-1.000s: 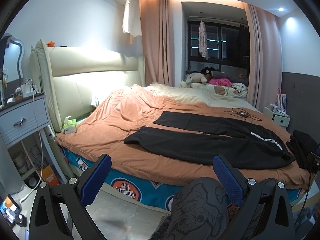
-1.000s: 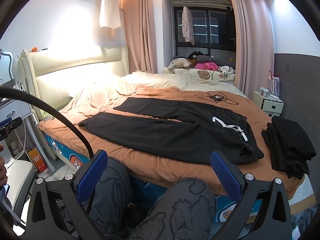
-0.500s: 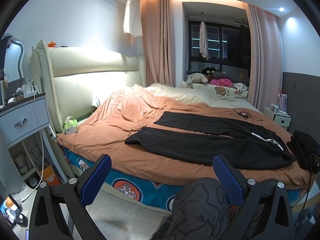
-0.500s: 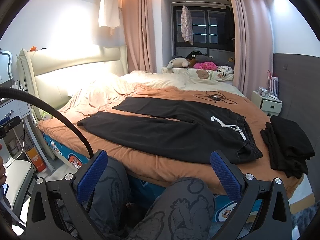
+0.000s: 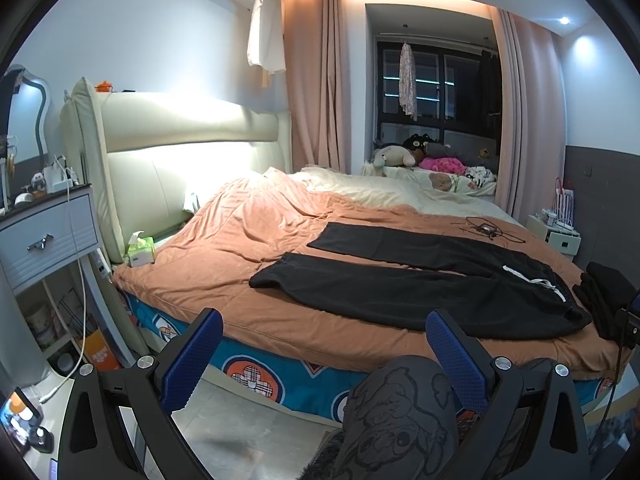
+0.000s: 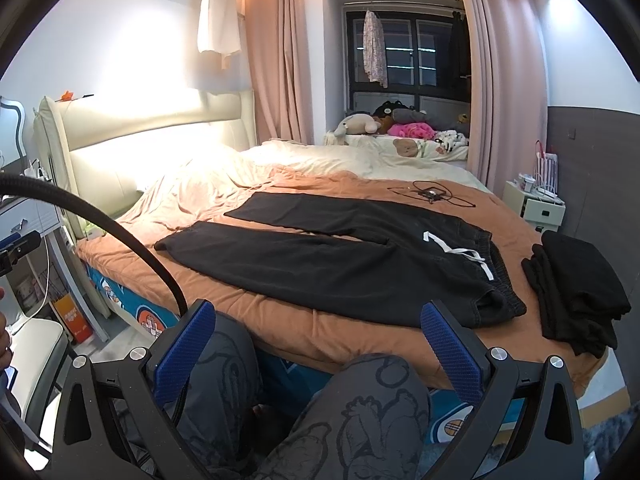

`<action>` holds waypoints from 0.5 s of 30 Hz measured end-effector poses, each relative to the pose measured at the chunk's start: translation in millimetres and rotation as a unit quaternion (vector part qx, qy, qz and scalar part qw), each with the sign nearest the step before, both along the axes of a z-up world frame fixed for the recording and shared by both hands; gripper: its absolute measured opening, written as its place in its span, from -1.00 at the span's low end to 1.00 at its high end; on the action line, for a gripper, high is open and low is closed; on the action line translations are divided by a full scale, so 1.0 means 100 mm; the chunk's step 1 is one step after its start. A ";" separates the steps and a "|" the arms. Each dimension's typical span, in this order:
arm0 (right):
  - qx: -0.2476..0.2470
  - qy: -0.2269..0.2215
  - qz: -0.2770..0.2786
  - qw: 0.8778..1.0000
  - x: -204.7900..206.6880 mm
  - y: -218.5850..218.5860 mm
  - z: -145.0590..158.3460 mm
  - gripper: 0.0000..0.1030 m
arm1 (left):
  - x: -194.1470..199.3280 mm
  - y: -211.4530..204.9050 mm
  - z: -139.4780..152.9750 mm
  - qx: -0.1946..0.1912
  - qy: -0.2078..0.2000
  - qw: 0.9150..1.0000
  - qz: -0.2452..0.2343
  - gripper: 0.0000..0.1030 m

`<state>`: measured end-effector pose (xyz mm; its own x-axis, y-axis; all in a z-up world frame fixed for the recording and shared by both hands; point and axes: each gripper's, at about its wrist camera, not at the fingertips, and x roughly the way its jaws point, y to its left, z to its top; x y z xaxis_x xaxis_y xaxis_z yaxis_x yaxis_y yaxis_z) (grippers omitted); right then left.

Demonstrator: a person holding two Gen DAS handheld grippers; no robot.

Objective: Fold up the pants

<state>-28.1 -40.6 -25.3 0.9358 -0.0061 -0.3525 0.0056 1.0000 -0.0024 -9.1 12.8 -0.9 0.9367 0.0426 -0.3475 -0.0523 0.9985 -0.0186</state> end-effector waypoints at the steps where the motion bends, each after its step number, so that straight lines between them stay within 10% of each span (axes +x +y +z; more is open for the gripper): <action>1: 0.000 0.001 0.000 1.000 0.00 0.00 0.00 1.00 | 0.00 -0.01 0.00 0.001 0.000 1.000 0.000 0.99; 15: 0.003 0.008 -0.006 1.000 0.31 -0.08 0.08 1.00 | 0.39 -0.01 -0.01 -0.004 0.010 1.000 0.002 0.99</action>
<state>2.6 -48.2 -17.2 0.9297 -0.0154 -0.3681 0.0180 0.9998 0.0036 29.7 11.3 -2.4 0.9293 0.0431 -0.3667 -0.0567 0.9980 -0.0263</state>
